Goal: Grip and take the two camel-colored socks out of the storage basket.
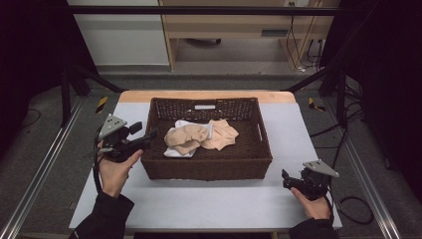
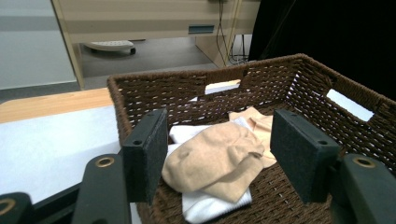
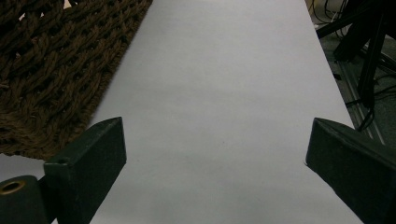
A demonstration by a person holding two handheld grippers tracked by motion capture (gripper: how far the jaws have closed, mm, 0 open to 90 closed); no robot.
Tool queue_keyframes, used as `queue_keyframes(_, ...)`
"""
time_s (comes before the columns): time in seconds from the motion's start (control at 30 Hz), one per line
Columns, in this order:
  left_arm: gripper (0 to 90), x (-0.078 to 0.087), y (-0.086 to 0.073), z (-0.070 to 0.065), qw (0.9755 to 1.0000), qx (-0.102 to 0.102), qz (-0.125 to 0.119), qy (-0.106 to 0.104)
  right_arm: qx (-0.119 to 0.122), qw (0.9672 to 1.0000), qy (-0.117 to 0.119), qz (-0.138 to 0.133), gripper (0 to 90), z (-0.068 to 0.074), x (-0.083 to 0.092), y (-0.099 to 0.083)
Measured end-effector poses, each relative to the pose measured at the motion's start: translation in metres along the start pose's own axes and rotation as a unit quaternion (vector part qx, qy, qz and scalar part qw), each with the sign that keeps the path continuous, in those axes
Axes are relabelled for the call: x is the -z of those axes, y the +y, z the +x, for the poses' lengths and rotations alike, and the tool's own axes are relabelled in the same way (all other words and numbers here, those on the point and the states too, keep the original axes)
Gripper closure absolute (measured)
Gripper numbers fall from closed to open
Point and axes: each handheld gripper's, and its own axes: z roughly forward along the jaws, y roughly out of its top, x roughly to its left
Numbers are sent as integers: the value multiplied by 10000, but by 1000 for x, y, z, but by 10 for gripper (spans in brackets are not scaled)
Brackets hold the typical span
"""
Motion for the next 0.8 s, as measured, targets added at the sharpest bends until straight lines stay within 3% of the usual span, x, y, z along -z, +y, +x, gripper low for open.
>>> queue_keyframes(0.17,368,-10,7,-3,10000,7,-13,-33,-11,10000,4,0,53,0,0,0)
queue_keyframes(0.8,348,-53,28,-20,9995,-266,172,67,-2,10000,5,-19,53,-1,-1,1)
